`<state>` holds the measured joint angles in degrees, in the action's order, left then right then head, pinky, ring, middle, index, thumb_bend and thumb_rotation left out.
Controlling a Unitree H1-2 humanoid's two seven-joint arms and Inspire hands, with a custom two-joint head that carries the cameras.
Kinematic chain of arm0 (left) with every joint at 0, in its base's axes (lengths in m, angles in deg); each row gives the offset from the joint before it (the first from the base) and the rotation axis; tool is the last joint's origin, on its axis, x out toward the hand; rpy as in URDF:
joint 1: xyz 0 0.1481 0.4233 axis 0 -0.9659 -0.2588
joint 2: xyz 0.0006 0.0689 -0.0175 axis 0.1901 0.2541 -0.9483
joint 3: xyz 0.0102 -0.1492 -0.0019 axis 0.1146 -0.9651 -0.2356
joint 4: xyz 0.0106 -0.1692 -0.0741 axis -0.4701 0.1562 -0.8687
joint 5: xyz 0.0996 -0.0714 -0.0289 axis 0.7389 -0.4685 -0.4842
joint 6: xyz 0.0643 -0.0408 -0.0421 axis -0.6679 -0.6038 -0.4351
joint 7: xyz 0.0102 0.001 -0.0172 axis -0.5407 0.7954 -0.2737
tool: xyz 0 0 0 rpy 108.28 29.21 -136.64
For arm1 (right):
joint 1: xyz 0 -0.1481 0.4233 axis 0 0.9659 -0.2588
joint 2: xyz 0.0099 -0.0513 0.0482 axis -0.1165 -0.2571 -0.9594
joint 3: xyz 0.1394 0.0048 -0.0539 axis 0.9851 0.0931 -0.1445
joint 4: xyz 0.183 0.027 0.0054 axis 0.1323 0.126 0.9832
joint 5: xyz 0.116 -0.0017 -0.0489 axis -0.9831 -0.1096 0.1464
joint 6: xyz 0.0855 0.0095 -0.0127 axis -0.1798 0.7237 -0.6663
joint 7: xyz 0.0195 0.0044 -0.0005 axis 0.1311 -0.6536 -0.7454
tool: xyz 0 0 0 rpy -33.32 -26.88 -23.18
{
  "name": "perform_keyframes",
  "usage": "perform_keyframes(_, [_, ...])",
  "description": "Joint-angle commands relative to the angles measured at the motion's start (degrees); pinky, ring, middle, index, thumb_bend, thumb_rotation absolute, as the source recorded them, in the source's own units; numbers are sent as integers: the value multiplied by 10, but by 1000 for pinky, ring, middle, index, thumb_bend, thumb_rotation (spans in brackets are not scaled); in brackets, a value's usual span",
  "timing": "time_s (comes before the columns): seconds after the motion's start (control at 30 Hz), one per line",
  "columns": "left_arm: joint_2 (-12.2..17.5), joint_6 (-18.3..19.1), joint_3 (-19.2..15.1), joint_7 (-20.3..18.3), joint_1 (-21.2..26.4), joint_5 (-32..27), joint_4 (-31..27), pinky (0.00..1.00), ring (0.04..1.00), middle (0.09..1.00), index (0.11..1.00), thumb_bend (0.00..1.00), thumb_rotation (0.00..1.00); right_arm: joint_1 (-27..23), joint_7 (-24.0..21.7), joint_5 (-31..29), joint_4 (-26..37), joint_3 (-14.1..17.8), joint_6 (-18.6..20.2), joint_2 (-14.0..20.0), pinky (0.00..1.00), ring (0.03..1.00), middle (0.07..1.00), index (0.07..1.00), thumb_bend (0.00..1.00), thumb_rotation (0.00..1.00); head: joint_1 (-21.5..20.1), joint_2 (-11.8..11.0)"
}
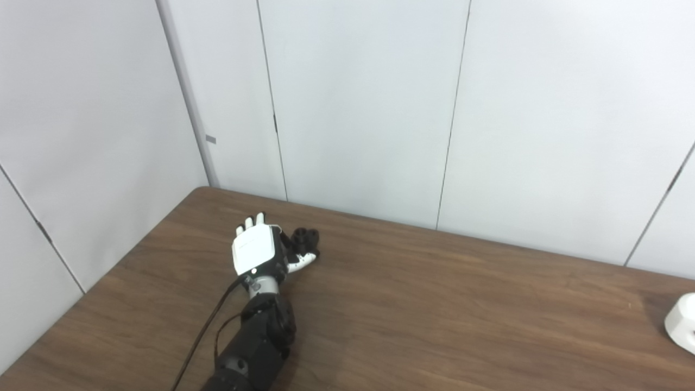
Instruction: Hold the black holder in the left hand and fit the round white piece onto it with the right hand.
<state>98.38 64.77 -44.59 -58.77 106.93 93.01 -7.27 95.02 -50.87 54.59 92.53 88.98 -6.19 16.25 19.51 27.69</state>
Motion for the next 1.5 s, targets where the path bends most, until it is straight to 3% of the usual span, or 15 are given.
perform_keyframes(0.0, [-10, -8, 12, -5, -13, -7, 0, 1000, 1000, 964, 479, 524, 51, 12, -11, 11, -7, -7, 13, 2, 607, 841, 882, 873, 1000, 765, 0, 0])
perform_keyframes(0.37, [-25, -60, 31, -2, -77, -14, -101, 1000, 1000, 954, 479, 523, 49, 7, -8, 18, -13, -9, 14, 0, 605, 836, 878, 876, 1000, 766, -7, -3])
perform_keyframes(0.7, [-44, -82, 37, -22, -127, -14, -194, 1000, 1000, 941, 481, 523, 48, 6, -6, 24, -5, -12, 21, -6, 573, 812, 863, 860, 1000, 764, -28, -1])
perform_keyframes(0.83, [-46, -86, 42, -47, -149, -11, -231, 1000, 1000, 941, 481, 522, 48, 8, -3, 31, -2, -14, 15, -9, 560, 811, 866, 861, 1000, 760, -50, 4])
perform_keyframes(1.0, [-44, -108, 56, -64, -170, -1, -262, 1000, 1000, 939, 481, 522, 48, 9, 3, 47, 21, -17, 48, -14, 597, 868, 918, 901, 1000, 751, -81, 8])
perform_keyframes(1.03, [-43, -113, 60, -67, -173, 1, -268, 1000, 1000, 938, 481, 522, 48, 8, 5, 53, 27, -17, 56, -15, 705, 915, 952, 939, 1000, 749, -89, 9])
perform_keyframes(1.1, [-43, -122, 64, -74, -178, 0, -276, 1000, 1000, 939, 481, 522, 47, 7, 7, 57, 33, -17, 61, -16, 927, 983, 990, 988, 964, 689, -101, 11])
perform_keyframes(1.13, [-44, -127, 64, -80, -180, -3, -282, 1000, 1000, 941, 481, 522, 47, 6, 8, 54, 33, -17, 60, -16, 963, 991, 995, 994, 912, 642, -108, 12])
perform_keyframes(1.23, [-48, -131, 63, -91, -186, -6, -296, 1000, 1000, 942, 481, 522, 47, 4, 12, 51, 40, -14, 62, -19, 997, 1000, 1000, 1000, 757, 485, -124, 13])
perform_keyframes(1.47, [-64, -144, 55, -116, -198, -27, -316, 1000, 1000, 934, 481, 521, 45, -4, 20, 54, 81, -1, 91, -23, 1000, 1000, 1000, 1000, 695, 333, -158, 19])
